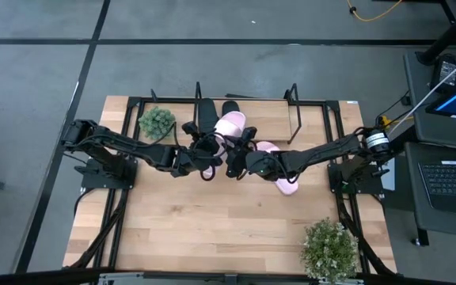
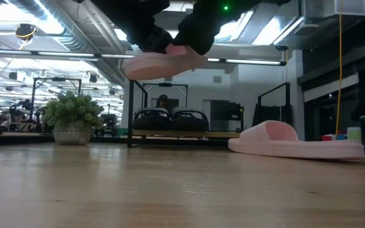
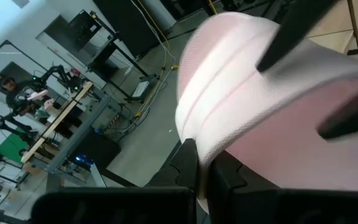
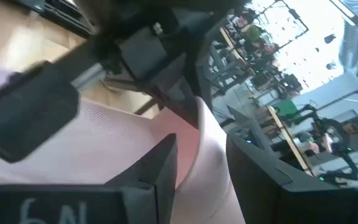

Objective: Pick and place slides into the shelf
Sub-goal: Put the left pink slide on the shelf

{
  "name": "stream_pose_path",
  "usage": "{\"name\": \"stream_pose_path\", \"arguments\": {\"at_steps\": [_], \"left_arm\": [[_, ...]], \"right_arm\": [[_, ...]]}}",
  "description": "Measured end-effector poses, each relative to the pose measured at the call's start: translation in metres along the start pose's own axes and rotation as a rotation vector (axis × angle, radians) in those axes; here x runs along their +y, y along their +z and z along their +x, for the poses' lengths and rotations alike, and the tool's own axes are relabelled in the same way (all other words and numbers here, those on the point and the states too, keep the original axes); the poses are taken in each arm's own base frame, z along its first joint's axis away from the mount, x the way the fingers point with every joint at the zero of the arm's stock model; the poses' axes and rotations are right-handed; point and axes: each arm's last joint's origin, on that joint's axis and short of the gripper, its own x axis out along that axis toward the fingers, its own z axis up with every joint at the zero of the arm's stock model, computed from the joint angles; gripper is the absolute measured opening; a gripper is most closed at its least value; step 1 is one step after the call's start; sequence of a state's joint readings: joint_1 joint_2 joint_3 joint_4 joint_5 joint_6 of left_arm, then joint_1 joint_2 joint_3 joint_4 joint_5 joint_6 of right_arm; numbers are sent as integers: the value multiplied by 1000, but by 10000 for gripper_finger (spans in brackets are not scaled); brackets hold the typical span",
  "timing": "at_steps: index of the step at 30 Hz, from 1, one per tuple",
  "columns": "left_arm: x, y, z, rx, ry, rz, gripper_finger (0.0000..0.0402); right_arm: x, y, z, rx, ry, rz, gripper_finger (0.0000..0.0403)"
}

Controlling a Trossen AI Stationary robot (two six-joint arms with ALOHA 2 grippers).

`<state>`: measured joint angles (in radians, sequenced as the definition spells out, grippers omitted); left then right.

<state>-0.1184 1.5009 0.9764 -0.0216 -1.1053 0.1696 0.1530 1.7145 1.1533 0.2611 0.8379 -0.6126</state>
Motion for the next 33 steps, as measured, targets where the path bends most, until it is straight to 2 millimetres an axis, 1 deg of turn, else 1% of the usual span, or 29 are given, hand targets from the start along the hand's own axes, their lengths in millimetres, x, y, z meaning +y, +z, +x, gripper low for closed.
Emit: {"name": "stream_pose_path", "arguments": {"at_steps": [10,22,33], "left_arm": [[-4,2,-6,-21,-29,-7,2],[-6,3,-9,-32,-49,-10,2],[-7,3,-10,-36,-71,-7,2]], "right_arm": [[0,-1,0,22,-21,-27,135],[-1,-2,0,52,-62,-32,75],[-1,-3,-1,64,-65,-62,69]]}}
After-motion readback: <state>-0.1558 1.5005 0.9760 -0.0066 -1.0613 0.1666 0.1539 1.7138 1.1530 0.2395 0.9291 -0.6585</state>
